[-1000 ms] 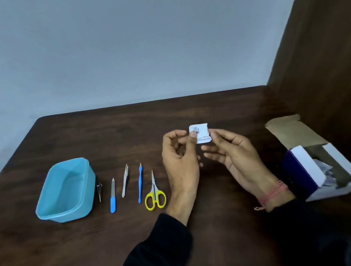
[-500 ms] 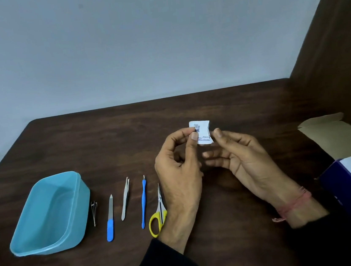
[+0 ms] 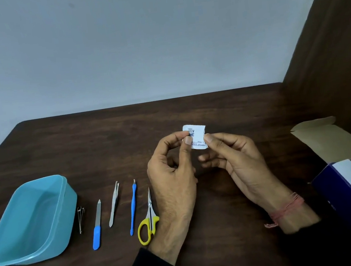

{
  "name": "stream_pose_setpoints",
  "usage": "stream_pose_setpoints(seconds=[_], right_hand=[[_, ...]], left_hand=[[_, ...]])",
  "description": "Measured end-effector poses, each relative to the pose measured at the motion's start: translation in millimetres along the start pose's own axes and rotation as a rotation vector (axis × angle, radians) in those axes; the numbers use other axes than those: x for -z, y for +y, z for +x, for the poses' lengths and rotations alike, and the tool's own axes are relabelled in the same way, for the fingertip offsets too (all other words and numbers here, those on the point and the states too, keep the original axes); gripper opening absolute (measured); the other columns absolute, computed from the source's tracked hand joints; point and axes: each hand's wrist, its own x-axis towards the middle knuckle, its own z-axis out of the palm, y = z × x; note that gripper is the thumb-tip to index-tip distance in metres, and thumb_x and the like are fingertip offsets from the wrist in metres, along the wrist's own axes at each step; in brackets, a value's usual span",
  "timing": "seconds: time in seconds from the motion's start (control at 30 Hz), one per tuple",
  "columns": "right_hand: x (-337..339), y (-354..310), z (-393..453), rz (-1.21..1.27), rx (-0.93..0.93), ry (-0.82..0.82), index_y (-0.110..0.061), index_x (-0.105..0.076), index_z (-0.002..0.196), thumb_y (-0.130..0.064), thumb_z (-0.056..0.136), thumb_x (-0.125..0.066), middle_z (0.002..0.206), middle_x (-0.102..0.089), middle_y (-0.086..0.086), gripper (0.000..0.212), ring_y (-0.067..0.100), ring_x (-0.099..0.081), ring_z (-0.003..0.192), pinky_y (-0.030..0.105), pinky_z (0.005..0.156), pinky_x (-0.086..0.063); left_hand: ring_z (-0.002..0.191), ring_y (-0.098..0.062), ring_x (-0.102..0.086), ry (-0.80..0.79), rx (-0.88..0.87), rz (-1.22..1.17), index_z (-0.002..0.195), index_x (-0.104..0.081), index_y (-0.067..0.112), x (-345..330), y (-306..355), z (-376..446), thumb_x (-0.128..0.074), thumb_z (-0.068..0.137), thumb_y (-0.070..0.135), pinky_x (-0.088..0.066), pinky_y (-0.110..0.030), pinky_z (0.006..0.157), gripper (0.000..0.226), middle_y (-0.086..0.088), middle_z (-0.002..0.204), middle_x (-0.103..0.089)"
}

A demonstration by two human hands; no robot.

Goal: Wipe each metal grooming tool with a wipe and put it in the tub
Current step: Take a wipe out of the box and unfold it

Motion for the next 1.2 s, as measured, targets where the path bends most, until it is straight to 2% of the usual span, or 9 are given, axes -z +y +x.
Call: stream_pose_setpoints(seconds=[0.07, 0.33, 0.5, 0.63, 0.73, 0.93, 1.2], right_hand=[[1, 1, 1, 0.005, -0.006, 0.005, -0.008, -0.084, 0.108, -0.026, 0.092, -0.075, 0.101, -0.081, 0.010, 0.025, 0.017, -0.077, 0.074, 0.028, 0.069, -0.064], [2, 2, 3, 0.008, -0.003, -0.003, -0.006, -0.083, 0.108, -0.023, 0.095, -0.074, 0.097, -0.080, 0.010, 0.023, 0.017, -0.075, 0.073, 0.028, 0.067, -0.063], [4, 6, 3, -0.054, 0.059, 0.025, -0.002, -0.082, 0.112, -0.023, 0.096, -0.074, 0.094, -0.080, 0.012, 0.028, 0.016, -0.072, 0.071, 0.028, 0.064, -0.061], [8, 11, 4, -0.183, 0.178, 0.069, -0.005, -0.082, 0.109, -0.003, 0.101, -0.075, 0.090, -0.080, 0.014, 0.010, 0.015, -0.072, 0.067, 0.026, 0.060, -0.061], [9, 11, 4, -0.149, 0.178, 0.082, -0.005, -0.080, 0.110, 0.005, 0.100, -0.074, 0.093, -0.081, 0.011, 0.015, 0.013, -0.070, 0.065, 0.025, 0.058, -0.059], [9, 4, 4, 0.029, 0.057, 0.016, -0.015, -0.086, 0.100, -0.011, 0.085, -0.079, 0.091, -0.081, 0.006, 0.017, 0.008, -0.067, 0.066, 0.020, 0.060, -0.056], [13, 5, 5, -0.026, 0.084, 0.038, -0.004, -0.080, 0.107, -0.014, 0.081, -0.082, 0.094, -0.082, 0.016, 0.027, 0.016, -0.073, 0.073, 0.025, 0.060, -0.059]], left_hand=[[0.053, -0.015, -0.059, -0.005, 0.007, -0.004, 0.110, -0.081, 0.028, 0, 0, 0, -0.078, 0.106, 0.025, -0.050, -0.031, 0.042, 0.005, 0.004, 0.098, -0.081], [0.053, -0.013, -0.058, -0.020, 0.041, -0.027, 0.109, -0.081, 0.029, 0, -2, 2, -0.078, 0.106, 0.026, -0.050, -0.031, 0.042, 0.006, 0.003, 0.099, -0.082], [0.051, -0.014, -0.052, -0.021, 0.075, -0.076, 0.106, -0.083, 0.028, -2, -3, 1, -0.078, 0.106, 0.025, -0.046, -0.027, 0.040, 0.006, -0.002, 0.091, -0.080], [0.050, -0.013, -0.050, -0.014, 0.088, -0.089, 0.106, -0.083, 0.026, -2, -3, 2, -0.077, 0.106, 0.022, -0.043, -0.027, 0.039, 0.007, -0.005, 0.089, -0.080], [0.050, -0.013, -0.048, -0.025, 0.094, -0.108, 0.106, -0.082, 0.024, -2, -3, 2, -0.076, 0.107, 0.021, -0.040, -0.028, 0.039, 0.007, -0.009, 0.090, -0.080], [0.049, -0.009, -0.050, -0.041, 0.099, -0.095, 0.108, -0.082, 0.025, -3, -6, 3, -0.077, 0.106, 0.024, -0.042, -0.027, 0.040, 0.006, -0.003, 0.096, -0.083], [0.049, -0.009, -0.049, -0.049, 0.099, -0.104, 0.109, -0.083, 0.023, -2, -5, 2, -0.077, 0.106, 0.022, -0.042, -0.027, 0.040, 0.006, -0.007, 0.094, -0.082]])
